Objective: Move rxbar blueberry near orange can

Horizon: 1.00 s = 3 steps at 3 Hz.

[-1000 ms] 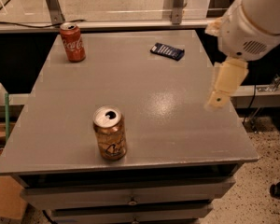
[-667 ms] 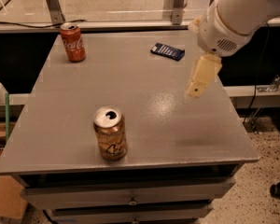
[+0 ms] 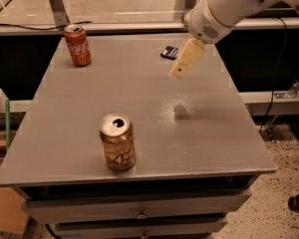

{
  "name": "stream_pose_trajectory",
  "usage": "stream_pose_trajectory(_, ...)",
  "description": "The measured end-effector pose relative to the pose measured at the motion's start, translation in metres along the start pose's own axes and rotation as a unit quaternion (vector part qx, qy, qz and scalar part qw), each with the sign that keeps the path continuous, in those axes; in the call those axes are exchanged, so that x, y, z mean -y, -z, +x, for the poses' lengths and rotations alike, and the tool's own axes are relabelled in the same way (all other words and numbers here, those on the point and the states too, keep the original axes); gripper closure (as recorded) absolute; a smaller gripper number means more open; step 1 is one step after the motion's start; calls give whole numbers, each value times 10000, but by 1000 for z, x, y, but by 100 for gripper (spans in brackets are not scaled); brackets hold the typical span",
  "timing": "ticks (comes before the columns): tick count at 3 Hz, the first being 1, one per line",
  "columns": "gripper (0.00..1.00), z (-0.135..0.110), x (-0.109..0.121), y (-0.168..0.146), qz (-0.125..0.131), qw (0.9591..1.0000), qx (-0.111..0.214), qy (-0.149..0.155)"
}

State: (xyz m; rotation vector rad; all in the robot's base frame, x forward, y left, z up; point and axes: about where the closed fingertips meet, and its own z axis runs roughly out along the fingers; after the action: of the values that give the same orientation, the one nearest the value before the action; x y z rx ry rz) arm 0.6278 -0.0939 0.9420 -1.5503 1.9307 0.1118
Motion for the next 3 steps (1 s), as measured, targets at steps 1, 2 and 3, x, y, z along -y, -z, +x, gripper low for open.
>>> stream_pose_trajectory(1, 0, 9, 46, -31, 95, 9971, 322, -681)
stream_pose_trajectory(2, 0, 9, 46, -31, 94, 9971, 322, -680)
stream_pose_trajectory(3, 0, 16, 73, -39, 249, 9956, 504, -752)
